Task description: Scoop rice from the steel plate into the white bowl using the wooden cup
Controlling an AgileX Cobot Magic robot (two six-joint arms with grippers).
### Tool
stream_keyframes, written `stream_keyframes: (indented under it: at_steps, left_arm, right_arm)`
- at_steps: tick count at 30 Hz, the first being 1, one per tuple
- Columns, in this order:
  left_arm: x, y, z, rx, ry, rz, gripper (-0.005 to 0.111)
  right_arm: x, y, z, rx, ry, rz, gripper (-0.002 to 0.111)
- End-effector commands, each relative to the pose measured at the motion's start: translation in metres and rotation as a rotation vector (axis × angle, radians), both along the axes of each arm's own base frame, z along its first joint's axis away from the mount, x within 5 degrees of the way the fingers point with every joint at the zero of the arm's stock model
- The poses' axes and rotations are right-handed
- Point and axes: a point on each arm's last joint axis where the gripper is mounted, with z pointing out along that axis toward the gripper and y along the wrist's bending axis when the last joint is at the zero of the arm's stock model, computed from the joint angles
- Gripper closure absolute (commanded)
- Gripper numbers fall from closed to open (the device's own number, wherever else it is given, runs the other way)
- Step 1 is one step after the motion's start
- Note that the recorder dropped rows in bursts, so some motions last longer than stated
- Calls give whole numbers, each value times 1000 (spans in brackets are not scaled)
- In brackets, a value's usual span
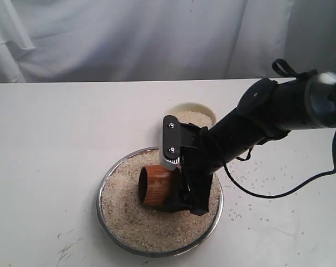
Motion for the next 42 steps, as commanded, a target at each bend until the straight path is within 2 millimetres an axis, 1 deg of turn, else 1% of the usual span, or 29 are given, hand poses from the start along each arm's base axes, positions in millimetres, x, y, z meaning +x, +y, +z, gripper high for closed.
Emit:
stream_keyframes:
  at_steps: [1, 14, 16, 21, 27, 31, 34, 39, 42]
  left_arm:
    - [0, 0, 0, 2, -12, -3, 107]
    - [0, 0, 0, 2, -12, -3, 107]
    - [0, 0, 0, 2, -12, -3, 107]
    - [0, 0, 0, 2, -12, -3, 107]
    - [0, 0, 0, 2, -12, -3, 107]
    - [0, 0, 0, 2, -12, -3, 107]
    - [0, 0, 0, 2, -12, -3, 107]
    - [0, 0, 0, 2, -12, -3, 107]
    - [0, 0, 0, 2, -12, -3, 107]
  right_arm:
    - [3, 1, 2, 2, -19, -14, 24]
    - [2, 5, 2, -6, -62, -16, 24]
    - [2, 6, 0, -8, -63, -15, 24]
    - [1, 8, -11, -37, -45, -24, 24]
    - [6, 8, -12, -44, -74, -80, 29]
    - [6, 8, -12, -44, -67, -89, 39]
    - [6, 8, -12, -43, -53, -109, 52]
    - [4, 9, -11, -41, -25, -135, 83]
    - [4, 9, -4, -43, -49, -123, 100]
